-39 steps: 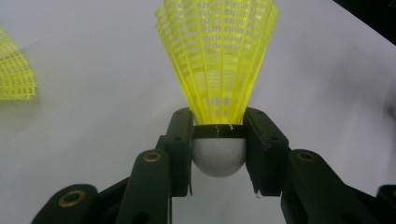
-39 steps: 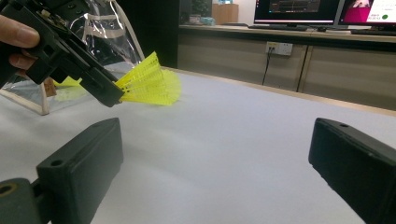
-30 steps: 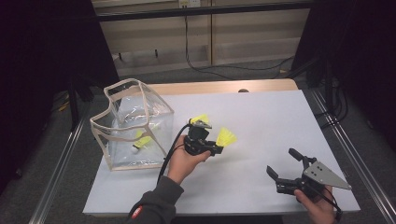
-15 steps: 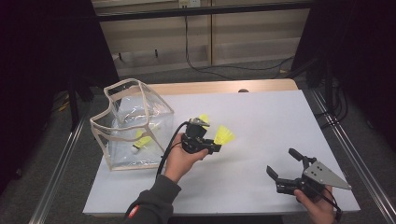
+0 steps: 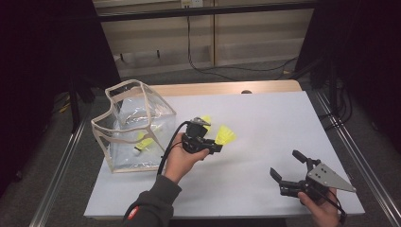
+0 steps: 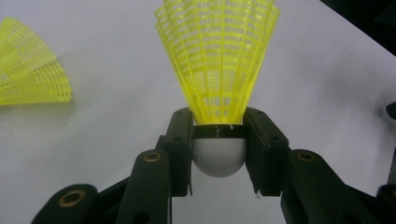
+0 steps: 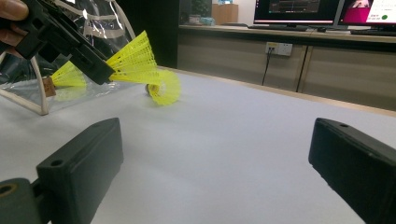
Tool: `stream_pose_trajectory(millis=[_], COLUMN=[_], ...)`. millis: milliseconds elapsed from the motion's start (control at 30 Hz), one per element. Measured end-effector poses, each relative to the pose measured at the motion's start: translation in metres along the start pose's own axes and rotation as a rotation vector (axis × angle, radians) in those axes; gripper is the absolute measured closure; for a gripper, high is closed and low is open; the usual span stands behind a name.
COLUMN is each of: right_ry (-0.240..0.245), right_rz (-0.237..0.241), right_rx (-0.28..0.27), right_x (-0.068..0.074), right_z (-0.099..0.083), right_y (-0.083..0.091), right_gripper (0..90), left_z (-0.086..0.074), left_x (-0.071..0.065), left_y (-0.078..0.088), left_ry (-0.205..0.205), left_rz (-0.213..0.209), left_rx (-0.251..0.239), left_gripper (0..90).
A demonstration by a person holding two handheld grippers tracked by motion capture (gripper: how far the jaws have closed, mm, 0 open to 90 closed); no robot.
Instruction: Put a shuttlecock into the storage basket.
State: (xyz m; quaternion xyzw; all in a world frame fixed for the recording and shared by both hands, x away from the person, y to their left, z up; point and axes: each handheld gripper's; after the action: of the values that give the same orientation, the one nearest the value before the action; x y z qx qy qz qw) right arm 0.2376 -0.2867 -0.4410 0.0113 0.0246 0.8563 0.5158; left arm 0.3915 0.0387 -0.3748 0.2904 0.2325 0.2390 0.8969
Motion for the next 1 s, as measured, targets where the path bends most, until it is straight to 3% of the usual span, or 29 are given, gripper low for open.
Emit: stream_pose_trajectory(millis=[1000], right_ry=[-0.004], right_rz=[-0.001], right_rx=[0.006], right_x=[0.001], right_z=[-0.001], right_y=[-0.001], right_gripper=[2.6], left_z=[0.011], left_x=[0.003], left_y=[0.025], left_ry=[-0.009], left_rz=[0.034], left_rx=[-0.002], left_gripper=[64.7])
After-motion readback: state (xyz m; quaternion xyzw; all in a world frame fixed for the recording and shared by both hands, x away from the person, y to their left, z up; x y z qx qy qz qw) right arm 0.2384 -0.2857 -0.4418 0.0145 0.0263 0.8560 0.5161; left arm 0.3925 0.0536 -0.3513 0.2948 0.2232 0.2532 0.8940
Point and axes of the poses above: each handheld gripper's, and its own axes: y roughly backward along the jaws, z roughly out of its top, x roughly to its left, and after that the axes turned 5 degrees about -x, right-handed
